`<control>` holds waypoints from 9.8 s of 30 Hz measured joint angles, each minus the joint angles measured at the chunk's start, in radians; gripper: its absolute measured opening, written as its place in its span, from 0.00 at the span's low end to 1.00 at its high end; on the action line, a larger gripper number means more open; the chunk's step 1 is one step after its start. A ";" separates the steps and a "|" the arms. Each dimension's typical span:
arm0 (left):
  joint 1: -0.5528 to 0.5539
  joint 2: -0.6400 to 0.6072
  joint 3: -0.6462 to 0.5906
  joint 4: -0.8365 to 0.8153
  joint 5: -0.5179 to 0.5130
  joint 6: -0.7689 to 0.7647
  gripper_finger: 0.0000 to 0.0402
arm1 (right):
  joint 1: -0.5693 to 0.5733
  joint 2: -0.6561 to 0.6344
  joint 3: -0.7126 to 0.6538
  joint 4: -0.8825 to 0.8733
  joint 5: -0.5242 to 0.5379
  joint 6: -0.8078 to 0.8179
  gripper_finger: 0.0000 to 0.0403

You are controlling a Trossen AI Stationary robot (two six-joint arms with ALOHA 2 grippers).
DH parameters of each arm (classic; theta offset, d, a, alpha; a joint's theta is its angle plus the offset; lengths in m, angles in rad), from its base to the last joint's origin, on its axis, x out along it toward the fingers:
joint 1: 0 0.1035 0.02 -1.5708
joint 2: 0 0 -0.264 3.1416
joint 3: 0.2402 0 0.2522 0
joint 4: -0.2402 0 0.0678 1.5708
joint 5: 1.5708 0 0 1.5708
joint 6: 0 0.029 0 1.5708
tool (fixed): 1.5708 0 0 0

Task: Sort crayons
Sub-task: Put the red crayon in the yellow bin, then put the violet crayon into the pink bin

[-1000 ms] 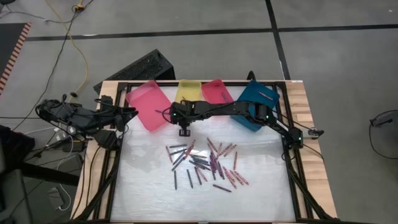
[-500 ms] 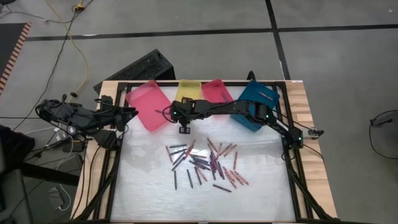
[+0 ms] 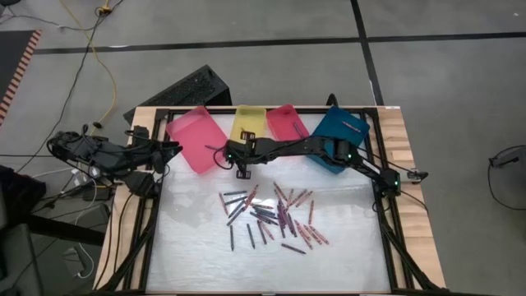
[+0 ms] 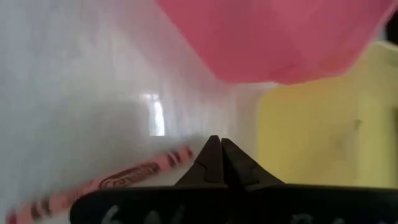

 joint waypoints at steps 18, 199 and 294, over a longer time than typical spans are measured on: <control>0.000 0.000 0.000 -0.001 0.001 0.000 0.41 | 0.021 -0.102 0.000 -0.129 -0.126 -0.052 0.01; 0.000 0.000 0.000 -0.027 0.023 -0.052 0.41 | -0.170 -0.213 0.322 -0.626 -0.310 0.288 0.12; 0.000 0.000 0.000 -0.182 -0.002 -0.198 0.41 | 0.695 -0.426 -0.600 -0.061 -0.214 1.099 0.45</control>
